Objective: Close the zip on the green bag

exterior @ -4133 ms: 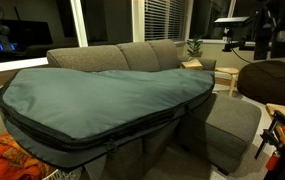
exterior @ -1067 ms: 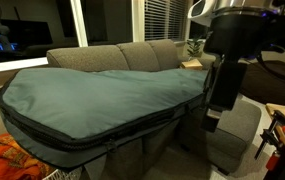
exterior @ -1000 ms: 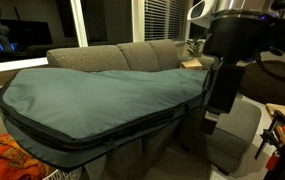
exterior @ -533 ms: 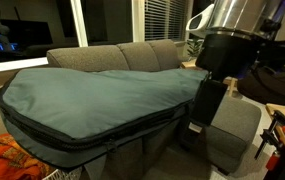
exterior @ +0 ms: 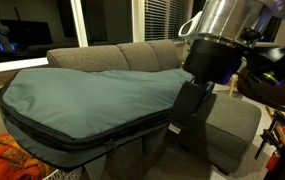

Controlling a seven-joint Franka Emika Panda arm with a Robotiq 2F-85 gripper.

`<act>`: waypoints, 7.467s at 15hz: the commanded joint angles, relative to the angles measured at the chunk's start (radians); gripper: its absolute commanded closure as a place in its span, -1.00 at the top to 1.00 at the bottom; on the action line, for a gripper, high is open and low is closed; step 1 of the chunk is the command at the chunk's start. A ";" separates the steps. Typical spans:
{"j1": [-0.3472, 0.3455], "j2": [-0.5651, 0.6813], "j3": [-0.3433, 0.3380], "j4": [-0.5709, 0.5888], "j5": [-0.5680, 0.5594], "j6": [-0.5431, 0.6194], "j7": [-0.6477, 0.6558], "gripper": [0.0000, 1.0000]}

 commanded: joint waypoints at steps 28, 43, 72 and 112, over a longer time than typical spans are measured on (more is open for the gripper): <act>-0.041 0.285 0.028 0.208 0.025 0.119 -0.078 1.00; -0.171 0.446 0.088 0.348 0.015 0.131 -0.140 1.00; -0.278 0.663 0.167 0.505 -0.012 0.198 -0.168 1.00; -0.261 0.784 0.118 0.660 -0.013 0.179 -0.174 1.00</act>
